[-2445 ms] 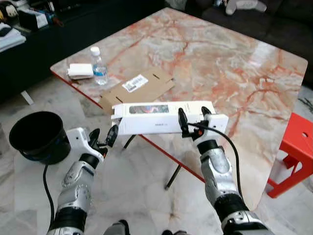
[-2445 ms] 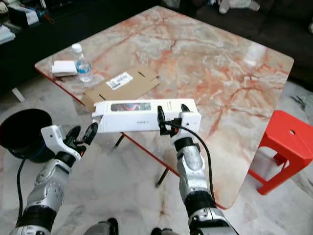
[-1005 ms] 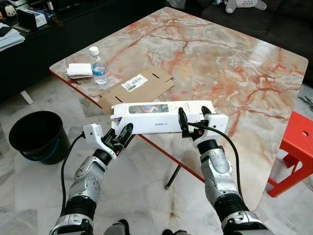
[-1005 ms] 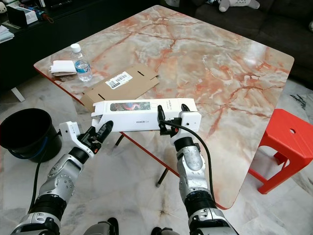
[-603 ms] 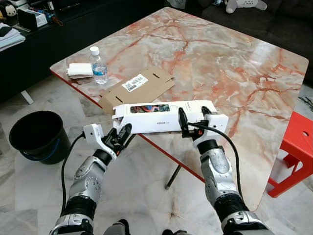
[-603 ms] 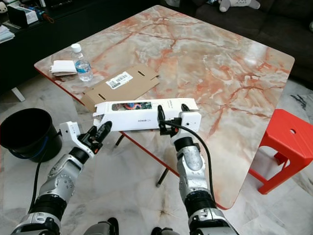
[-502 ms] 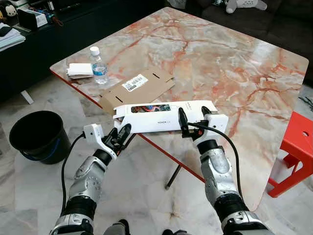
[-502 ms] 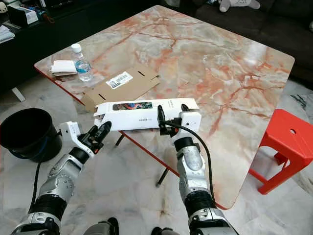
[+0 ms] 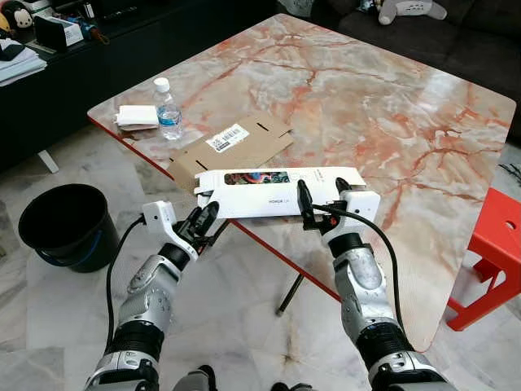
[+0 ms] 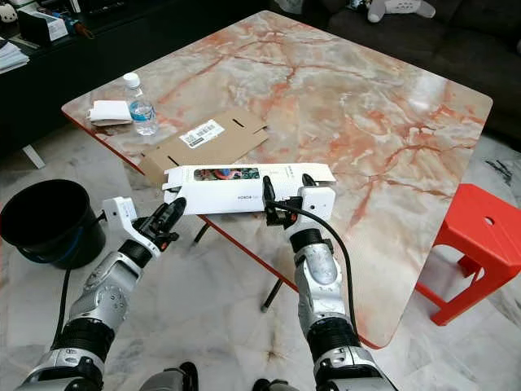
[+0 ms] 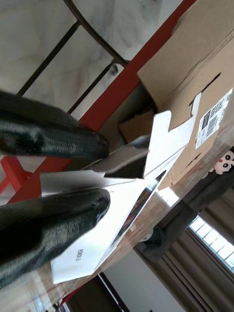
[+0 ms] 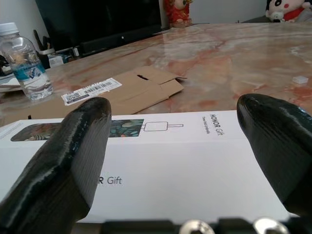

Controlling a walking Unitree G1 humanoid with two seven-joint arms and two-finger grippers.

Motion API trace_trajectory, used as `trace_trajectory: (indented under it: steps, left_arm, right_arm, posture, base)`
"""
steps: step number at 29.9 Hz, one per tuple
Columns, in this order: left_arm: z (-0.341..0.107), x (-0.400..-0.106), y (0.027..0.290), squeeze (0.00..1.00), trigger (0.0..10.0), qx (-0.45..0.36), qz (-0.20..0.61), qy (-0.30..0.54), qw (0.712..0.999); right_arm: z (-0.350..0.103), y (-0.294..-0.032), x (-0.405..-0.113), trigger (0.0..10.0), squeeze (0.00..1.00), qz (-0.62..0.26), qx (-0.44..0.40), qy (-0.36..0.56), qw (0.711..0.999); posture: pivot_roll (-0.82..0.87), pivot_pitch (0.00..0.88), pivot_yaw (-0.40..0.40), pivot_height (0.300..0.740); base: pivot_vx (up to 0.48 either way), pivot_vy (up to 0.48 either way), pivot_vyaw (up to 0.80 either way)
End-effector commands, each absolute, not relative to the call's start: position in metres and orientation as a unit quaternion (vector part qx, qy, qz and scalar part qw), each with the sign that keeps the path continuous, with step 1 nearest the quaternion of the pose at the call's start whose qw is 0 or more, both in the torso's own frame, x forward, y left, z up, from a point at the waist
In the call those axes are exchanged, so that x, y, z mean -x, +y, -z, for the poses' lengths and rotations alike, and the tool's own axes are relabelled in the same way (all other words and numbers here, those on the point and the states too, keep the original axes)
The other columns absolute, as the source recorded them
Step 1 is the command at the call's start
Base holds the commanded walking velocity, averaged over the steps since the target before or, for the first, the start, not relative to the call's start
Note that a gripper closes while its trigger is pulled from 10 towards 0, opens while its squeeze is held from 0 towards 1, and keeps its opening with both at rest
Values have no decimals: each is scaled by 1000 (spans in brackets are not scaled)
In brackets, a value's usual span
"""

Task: Picking trash to rubbish bin

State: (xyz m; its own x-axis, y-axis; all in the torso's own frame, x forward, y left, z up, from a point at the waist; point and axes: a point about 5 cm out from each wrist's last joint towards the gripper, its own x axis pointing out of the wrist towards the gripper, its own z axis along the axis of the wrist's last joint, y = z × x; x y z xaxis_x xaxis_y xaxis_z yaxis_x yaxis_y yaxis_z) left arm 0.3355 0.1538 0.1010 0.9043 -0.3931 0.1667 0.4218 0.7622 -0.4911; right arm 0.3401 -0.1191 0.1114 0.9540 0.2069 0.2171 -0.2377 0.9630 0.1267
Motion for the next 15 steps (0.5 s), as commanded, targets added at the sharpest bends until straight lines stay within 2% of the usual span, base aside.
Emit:
trace_trajectory:
  steps: [1, 11, 12, 13, 14, 15]
  left_arm:
    - [-99, -336, 149, 0, 0, 264, 226, -19, 937]
    - [-114, -341, 149, 0, 0, 246, 217, -51, 943]
    - [-119, -343, 149, 0, 431, 238, 214, -62, 945]
    - [-123, -344, 148, 0, 1922, 229, 213, -70, 947]
    - [-123, -344, 148, 0, 1922, 229, 213, -70, 947]
    - [-130, -346, 145, 0, 10000, 210, 208, -88, 951]
  right_arm:
    - [-113, -123, -342, 10000, 0, -105, -78, -105, 986]
    - [-114, -128, -341, 10000, 0, -87, -78, -110, 987]
    - [-116, -130, -342, 10000, 0, -81, -78, -116, 987]
    - [-119, -132, -343, 10000, 0, -77, -78, -122, 986]
    - [-119, -132, -343, 10000, 0, -77, -78, -122, 986]
    - [-124, -134, -345, 10000, 0, -71, -77, -132, 986]
  posture:
    - [158, 128, -91, 740]
    - [160, 142, -91, 740]
    - [160, 142, -91, 740]
    - [161, 145, -92, 740]
    - [161, 145, -92, 740]
    - [161, 145, -92, 740]
  base:
    - [0, 0, 0]
    - [0, 0, 0]
    - [0, 0, 0]
    - [0, 0, 0]
    - [0, 0, 0]
    - [0, 0, 0]
